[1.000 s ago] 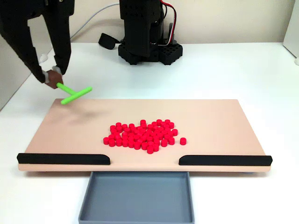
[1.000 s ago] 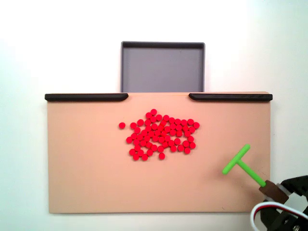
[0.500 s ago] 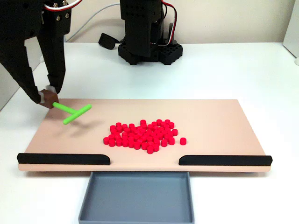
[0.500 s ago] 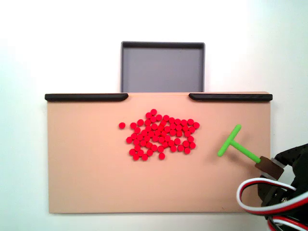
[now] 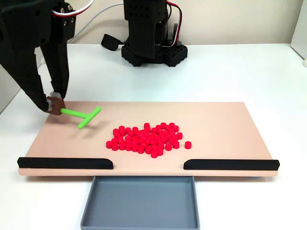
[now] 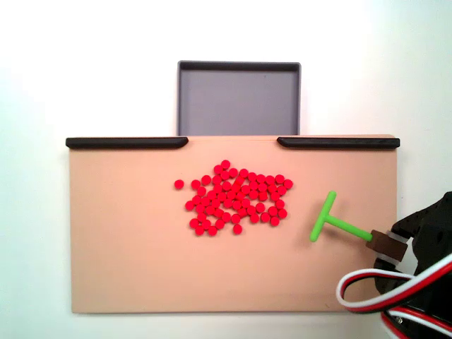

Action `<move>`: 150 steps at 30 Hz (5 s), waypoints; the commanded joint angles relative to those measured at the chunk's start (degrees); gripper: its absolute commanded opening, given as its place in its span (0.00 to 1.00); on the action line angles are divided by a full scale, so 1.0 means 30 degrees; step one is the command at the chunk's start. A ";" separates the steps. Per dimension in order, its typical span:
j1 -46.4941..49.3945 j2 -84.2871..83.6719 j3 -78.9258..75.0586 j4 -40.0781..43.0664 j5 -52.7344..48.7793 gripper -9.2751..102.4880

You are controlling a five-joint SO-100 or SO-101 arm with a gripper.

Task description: Push granules from right to the grey container

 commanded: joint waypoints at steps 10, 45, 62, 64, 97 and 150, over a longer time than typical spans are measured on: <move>-0.0176 -0.0527 -0.0205 -0.1172 -0.1582 0.08; -0.0762 -0.0879 -0.0205 -0.1289 -0.3193 0.08; -0.0908 -0.1201 -0.0205 -0.1875 -0.3252 0.08; -0.0938 -0.1201 -0.0205 -0.1875 -0.3252 0.08; -0.1904 -0.0703 0.0498 -0.1846 -0.2607 0.08; -0.2578 -0.0146 0.0967 -0.1670 0.1992 0.08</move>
